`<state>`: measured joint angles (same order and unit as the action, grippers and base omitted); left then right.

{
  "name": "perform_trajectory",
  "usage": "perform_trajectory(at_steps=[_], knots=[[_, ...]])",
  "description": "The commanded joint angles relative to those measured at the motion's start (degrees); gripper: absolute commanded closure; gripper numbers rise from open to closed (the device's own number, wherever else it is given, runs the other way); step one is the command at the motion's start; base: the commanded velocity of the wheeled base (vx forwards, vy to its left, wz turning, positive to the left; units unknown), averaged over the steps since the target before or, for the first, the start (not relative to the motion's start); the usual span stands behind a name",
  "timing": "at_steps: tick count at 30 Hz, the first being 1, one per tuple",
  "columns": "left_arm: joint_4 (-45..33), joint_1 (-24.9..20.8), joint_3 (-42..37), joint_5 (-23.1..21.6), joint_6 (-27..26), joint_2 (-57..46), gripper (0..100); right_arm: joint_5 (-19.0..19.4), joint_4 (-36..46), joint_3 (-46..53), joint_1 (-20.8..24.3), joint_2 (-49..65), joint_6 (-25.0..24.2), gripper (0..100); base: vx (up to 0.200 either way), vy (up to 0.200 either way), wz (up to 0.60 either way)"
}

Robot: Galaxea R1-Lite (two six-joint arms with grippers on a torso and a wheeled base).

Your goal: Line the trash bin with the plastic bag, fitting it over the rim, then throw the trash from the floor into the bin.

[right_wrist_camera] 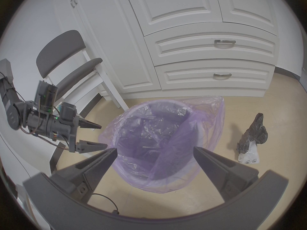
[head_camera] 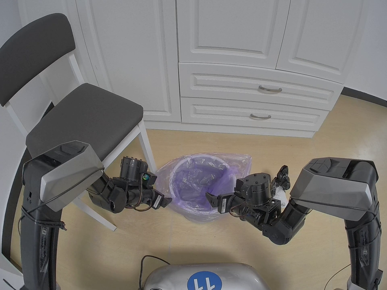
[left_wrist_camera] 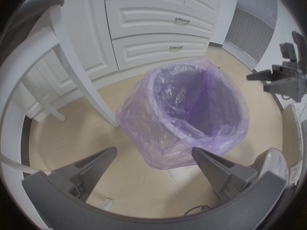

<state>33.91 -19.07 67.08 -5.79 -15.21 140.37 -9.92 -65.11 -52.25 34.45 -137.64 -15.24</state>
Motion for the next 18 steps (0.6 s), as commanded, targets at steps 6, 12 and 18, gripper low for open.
perform_trajectory(at_steps=[6, 12, 18], knots=[[-0.52, -0.01, 3.4, 0.43, 0.1, 5.61, 0, -0.01, 0.07, -0.84, -1.05, -0.87, 0.03, 0, 0.0, 0.0, 0.0], [-5.88, 0.35, 12.72, 3.33, 2.29, 10.18, 0, 0.08, 0.25, -1.45, -2.55, -1.31, 0.3, 0, 0.0, 0.0, 0.0], [-18.97, 2.72, 28.28, 3.86, 1.94, 14.84, 0, 0.08, 0.33, -2.16, -4.13, -2.45, 1.44, 0, 0.0, 0.0, 0.0]])
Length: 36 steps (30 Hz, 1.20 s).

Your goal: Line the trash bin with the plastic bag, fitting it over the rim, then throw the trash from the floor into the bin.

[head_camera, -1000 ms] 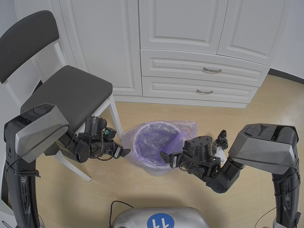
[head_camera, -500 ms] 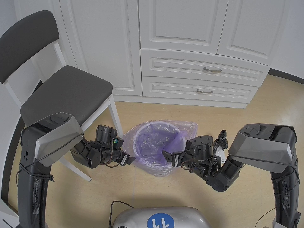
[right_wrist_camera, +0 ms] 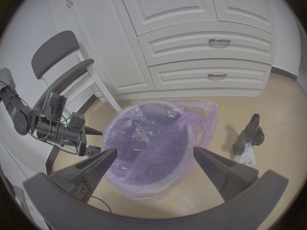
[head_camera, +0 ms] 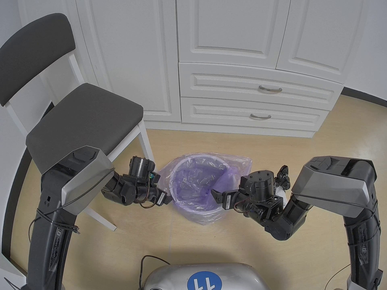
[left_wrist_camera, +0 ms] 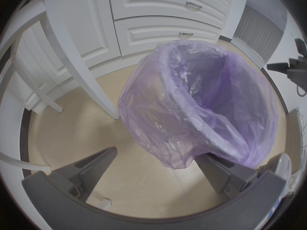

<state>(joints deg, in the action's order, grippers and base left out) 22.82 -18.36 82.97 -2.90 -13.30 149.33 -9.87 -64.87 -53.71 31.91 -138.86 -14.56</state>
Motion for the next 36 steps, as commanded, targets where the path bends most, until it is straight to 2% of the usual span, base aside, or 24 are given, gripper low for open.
perform_trajectory(at_steps=[1, 2, 3, 5, 6, 7, 14, 19, 21, 24, 25, 26, 28, 29, 30, 32, 33, 34, 36], knots=[[-9.73, 2.54, 16.08, 1.58, -0.15, 7.99, 0, 0.03, 0.18, -0.69, -1.86, -1.41, 0.84, 0, 0.0, 0.0, 0.0], [-11.4, 3.07, 19.69, 2.55, -0.24, 9.84, 0, 0.03, 0.27, -0.69, -1.94, -1.59, 0.84, 0, 0.0, 0.0, 0.0], [-11.4, 3.07, 19.69, 2.55, -0.24, 9.84, 0, 0.03, 0.27, -0.69, -1.94, -1.59, 0.84, 0, 0.0, 0.0, 0.0], [-18.34, 3.94, 28.92, 3.43, -0.24, 13.7, 0, 0.03, 0.27, -0.52, -2.38, -1.85, 1.46, 0, 0.0, 0.0, 0.0], [-18.34, 3.94, 28.92, 3.43, -0.24, 13.7, 0, 0.03, 0.27, -0.52, -2.38, -1.85, 1.46, 0, 0.0, 0.0, 0.0], [-22.47, 4.21, 31.62, 3.25, 0.29, 15.28, 0, 0.03, 0.27, -0.34, -2.82, -2.03, 2.69, 0, 0.0, 0.0, 0.0], [-21.41, 4.47, 31.62, 2.73, 0.56, 15.55, 0, 0.03, 0.18, -0.43, -3.09, -2.11, 3.22, 0, 0.0, 0.0, 0.0], [-22.03, 4.47, 31.62, 2.73, 4.25, 14.23, 0, 0.03, -0.35, -0.52, -3.09, -2.11, 3.13, 0, 0.0, 0.0, 0.0], [-21.59, 4.56, 28.21, 2.29, 6.18, 10.98, 0, -0.06, -0.79, -0.78, -3.09, -2.03, 2.87, 0, 0.0, 0.0, 0.0], [-18.34, 4.74, 17.4, -1.05, 6.36, 5.26, 0, -1.46, -2.55, -2.27, -2.82, -1.5, 2.69, 0, 0.0, 0.0, 0.0], [-18.34, 4.74, 17.4, -1.05, 6.36, 5.26, 0, -1.46, -2.55, -2.27, -2.82, -1.5, 2.69, 0, 0.0, 0.0, 0.0], [-15.35, 4.91, 12.04, -1.67, 6.36, 2.72, 0, -2.61, -1.84, -3.94, -2.65, -1.23, 3.13, 0, 0.0, 0.0, 0.0], [-8.85, 5.26, 4.92, -2.46, 6.18, -1.06, 0, -3.05, 4.92, -8.69, -1.86, 0.44, 5.5, 0, 0.0, 0.0, 0.0], [-8.06, 5.35, 4.22, -2.64, 6.18, -1.5, 0, -3.05, 6.16, -9.39, -1.68, 0.87, 6.03, 0, 0.0, 0.0, 0.0], [-5.07, 5.44, 1.14, -3.95, 6.09, -3.08, 0, -3.31, 14.59, -12.91, -0.63, 2.9, 7.7, 0, 0.0, 0.0, 0.0], [-2.52, 6.32, -3.16, -8.44, 6.09, -5.55, 0, -4.28, 26.37, -18.8, 1.31, 4.13, 8.4, 0, 0.0, 0.0, 0.0], [-2.52, 6.32, -3.16, -8.44, 6.09, -5.55, 0, -4.28, 26.37, -18.8, 1.31, 4.13, 8.4, 0, 0.0, 0.0, 0.0], [-1.02, 7.46, -7.73, -13.53, 5.48, -8.18, 0, -5.95, 35.51, -26.09, 2.45, 3.78, 9.28, 0, 0.0, 0.0, 0.0], [1.35, 9.48, -12.13, -18.63, 4.6, -11.43, 0, -7.53, 44.65, -34.27, 3.15, 2.37, 11.66, 0, 0.0, 0.0, 0.0]])
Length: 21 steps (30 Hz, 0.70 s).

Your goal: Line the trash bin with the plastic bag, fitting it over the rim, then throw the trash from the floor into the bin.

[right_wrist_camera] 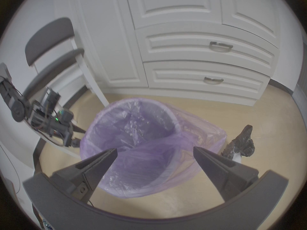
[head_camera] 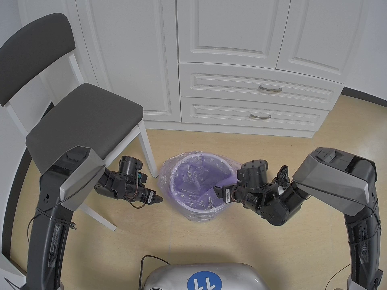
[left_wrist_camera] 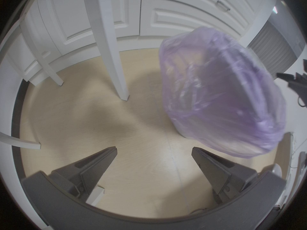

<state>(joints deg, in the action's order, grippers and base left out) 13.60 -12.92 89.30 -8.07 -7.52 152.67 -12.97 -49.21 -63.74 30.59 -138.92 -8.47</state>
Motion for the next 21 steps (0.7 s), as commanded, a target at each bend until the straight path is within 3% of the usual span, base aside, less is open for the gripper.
perform_trajectory(at_steps=[1, 4, 9, 16, 21], knots=[[11.88, 5.1, -20.21, -15.31, -1.71, -16.09, 0, -4.87, 32.78, -27.31, 4.75, 1.81, 6.63, 0, 0.0, 0.0, 0.0], [15.57, 7.56, -25.84, -20.32, -3.38, -20.31, 0, -5.31, 43.68, -35.66, 5.71, -0.47, 8.74, 0, 0.0, 0.0, 0.0], [18.91, 8.97, -29.27, -24.98, -3.73, -23.48, 0, -6.28, 49.04, -42.52, 7.73, -4.87, 9.35, 0, 0.0, 0.0, 0.0], [19.53, 8.09, -30.32, -25.15, -3.9, -24.44, 0, -12.08, 50.18, -47.61, 8.17, -11.28, 15.86, 0, 0.0, 0.0, 0.0], [20.85, 8.0, -30.85, -25.15, -3.82, -24.35, 0, -12.43, 50.18, -48.93, 8.53, -12.78, 16.82, 0, 0.0, 0.0, 0.0]])
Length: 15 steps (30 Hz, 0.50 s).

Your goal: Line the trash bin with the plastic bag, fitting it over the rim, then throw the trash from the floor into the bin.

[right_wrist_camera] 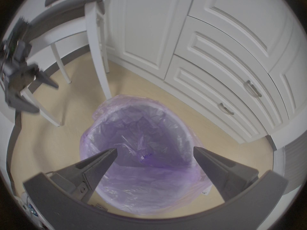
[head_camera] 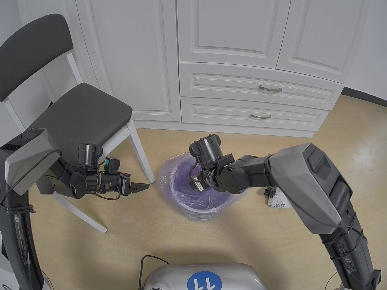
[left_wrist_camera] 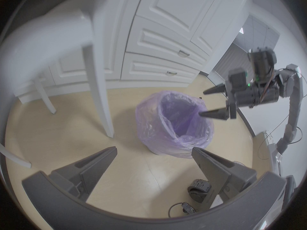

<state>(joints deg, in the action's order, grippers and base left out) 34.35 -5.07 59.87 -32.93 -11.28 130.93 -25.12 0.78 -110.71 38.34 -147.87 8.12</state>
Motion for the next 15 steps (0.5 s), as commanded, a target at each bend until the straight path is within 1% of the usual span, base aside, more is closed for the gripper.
perform_trajectory(at_steps=[1, 9, 15], knots=[[0.19, 0.06, -1.42, -0.3, -0.06, -2.43, 0, -0.28, 0.19, -1.79, 0.77, -3.83, 0.14, 0, 0.0, 0.0, 0.0], [0.45, -0.82, -0.81, -0.21, 0.29, -0.32, 0, -0.36, 0.1, -0.03, 0.68, -1.81, -0.65, 0, 0.0, 0.0, 0.0], [0.36, -0.99, -1.33, -0.21, 0.29, -0.67, 0, -0.1, 0.27, 1.03, 0.68, 0.57, 0.14, 0, 0.0, 0.0, 0.0]])
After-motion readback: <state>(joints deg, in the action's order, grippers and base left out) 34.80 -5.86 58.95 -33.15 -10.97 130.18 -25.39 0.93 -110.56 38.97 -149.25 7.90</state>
